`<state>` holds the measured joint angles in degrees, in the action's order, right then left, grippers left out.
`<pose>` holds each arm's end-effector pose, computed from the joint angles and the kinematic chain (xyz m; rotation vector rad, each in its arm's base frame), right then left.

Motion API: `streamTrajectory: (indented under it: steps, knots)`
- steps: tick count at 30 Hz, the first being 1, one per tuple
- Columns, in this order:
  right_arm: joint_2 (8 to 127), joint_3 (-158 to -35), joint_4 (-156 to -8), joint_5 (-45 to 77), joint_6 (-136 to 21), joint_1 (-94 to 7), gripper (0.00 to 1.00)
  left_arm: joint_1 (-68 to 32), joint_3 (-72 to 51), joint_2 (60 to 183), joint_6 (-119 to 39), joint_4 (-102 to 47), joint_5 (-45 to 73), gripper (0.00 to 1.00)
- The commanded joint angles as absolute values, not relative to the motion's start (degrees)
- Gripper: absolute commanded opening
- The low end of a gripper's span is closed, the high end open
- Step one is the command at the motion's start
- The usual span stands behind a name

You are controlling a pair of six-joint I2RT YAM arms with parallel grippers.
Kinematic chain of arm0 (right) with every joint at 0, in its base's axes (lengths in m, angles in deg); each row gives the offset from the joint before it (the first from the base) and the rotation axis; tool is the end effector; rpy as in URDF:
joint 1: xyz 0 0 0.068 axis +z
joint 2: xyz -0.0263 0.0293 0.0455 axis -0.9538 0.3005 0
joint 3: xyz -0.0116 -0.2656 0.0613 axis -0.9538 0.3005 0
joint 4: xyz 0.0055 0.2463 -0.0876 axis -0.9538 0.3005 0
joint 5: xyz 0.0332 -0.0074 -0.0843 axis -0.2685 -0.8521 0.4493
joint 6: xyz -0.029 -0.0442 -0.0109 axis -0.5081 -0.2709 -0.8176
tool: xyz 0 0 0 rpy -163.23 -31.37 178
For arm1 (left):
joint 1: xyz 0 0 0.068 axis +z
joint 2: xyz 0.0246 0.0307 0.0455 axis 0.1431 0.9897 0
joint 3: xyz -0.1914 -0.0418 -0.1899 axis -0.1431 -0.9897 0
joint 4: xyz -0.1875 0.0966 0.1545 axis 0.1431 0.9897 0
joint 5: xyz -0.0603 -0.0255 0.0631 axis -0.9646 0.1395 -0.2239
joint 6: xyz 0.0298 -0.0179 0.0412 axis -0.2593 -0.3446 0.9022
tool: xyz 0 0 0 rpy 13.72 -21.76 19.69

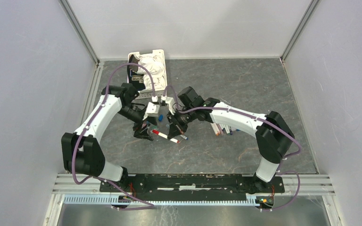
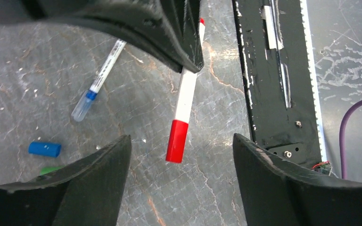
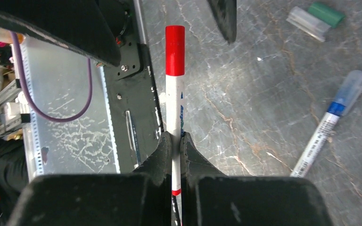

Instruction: Open the pen caps

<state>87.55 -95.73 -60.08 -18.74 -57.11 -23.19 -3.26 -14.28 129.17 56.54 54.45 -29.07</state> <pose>0.2316 0.3065 0.2446 -1.2624 2.2231 1.3202 0.2223 -0.0735 0.2743 1.8114 1.6992 -1.0218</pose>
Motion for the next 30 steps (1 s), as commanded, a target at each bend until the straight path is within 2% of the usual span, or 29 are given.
streamTrajectory:
  steps: [1,5,10,16,20,23,25,26,29,30]
  knots:
    - [88.3,-98.8,-59.5,-23.6,-58.1,-23.7,0.00,-5.4,-15.3,127.6,57.4,53.7,-29.1,0.78]
    - [87.9,-98.3,-60.3,-24.2,-57.3,-24.8,0.00,-6.4,-15.3,127.7,56.2,52.6,-26.2,0.62]
    - [87.6,-97.7,-61.4,-24.9,-56.4,-25.3,0.00,-6.5,-15.0,127.6,54.0,50.1,-24.5,0.53]
    - [87.7,-96.2,-65.0,-27.0,-53.7,-25.3,0.00,-7.2,-14.9,127.4,53.8,49.9,-27.8,0.35]
    - [88.7,-96.7,-65.7,-28.1,-52.4,-25.3,0.00,-8.1,-13.4,128.6,54.4,51.7,-28.1,0.30]
    - [89.0,-96.8,-66.4,-28.3,-51.5,-25.4,0.00,-8.5,-12.4,129.7,55.6,53.5,-27.7,0.18]
    - [89.1,-96.3,-67.6,-28.2,-50.4,-25.8,0.13,-8.6,-12.3,129.9,56.0,54.0,-27.1,0.06]
    - [89.0,-95.6,-68.8,-28.3,-49.1,-26.0,0.21,-8.7,-12.4,130.0,56.1,54.0,-26.9,0.03]
    - [89.9,-94.0,-73.6,-29.4,-44.6,-26.2,0.37,-8.8,-12.4,129.7,56.1,54.0,-27.1,0.02]
    - [90.6,-93.7,-75.2,-30.4,-42.9,-26.1,0.39,-8.8,-12.3,129.7,56.1,53.9,-27.4,0.02]
